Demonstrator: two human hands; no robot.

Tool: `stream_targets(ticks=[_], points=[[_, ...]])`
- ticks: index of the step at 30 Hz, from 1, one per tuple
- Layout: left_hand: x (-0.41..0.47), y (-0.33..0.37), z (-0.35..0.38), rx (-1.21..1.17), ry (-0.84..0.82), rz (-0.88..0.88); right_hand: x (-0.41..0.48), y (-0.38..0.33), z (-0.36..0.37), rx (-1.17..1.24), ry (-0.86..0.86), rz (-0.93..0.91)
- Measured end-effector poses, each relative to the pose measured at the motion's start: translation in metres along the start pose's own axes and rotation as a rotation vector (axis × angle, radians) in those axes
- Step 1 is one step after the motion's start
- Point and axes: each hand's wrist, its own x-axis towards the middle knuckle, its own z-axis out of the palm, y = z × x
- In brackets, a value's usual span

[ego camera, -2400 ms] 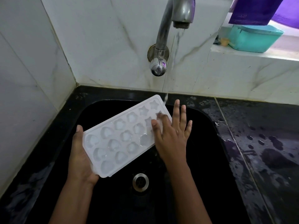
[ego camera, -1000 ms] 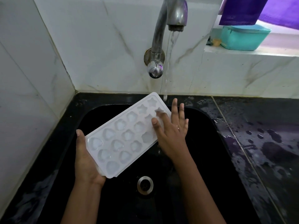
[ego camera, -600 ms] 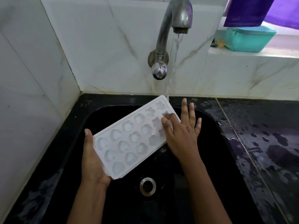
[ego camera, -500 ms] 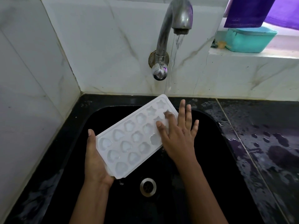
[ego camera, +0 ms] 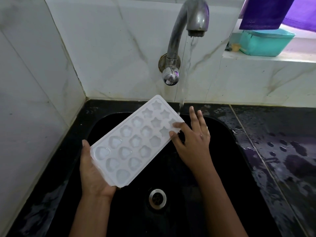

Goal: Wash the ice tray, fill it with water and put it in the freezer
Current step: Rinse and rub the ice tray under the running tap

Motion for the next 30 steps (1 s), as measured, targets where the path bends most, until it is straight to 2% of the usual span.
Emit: stream_targets(ticks=[6, 9, 11, 13, 16, 21, 26, 30], points=[[-0.003, 0.001, -0.002, -0.010, -0.034, 0.037, -0.002, -0.008, 0.005, 0.009, -0.056, -0.001], [-0.002, 0.001, -0.003, -0.011, -0.068, 0.020, -0.002, -0.005, 0.002, -0.085, -0.072, 0.033], [0.002, 0.002, -0.004, -0.032, -0.172, -0.019, -0.003, -0.005, 0.002, -0.129, -0.051, 0.034], [-0.001, 0.001, -0.008, -0.100, -0.201, -0.064, -0.002, -0.007, 0.003, -0.066, -0.046, 0.019], [0.004, -0.001, -0.014, -0.072, -0.105, -0.019, 0.000, -0.007, 0.002, -0.024, -0.038, -0.018], [-0.003, -0.007, 0.005, -0.004, -0.042, 0.011, -0.003, -0.009, -0.003, -0.172, 0.045, 0.029], [-0.003, -0.004, 0.003, 0.000, -0.036, 0.029, -0.003, -0.009, -0.001, -0.141, -0.034, -0.036], [-0.007, -0.008, 0.010, 0.029, -0.051, 0.009, -0.004, -0.007, -0.005, -0.203, 0.021, 0.015]])
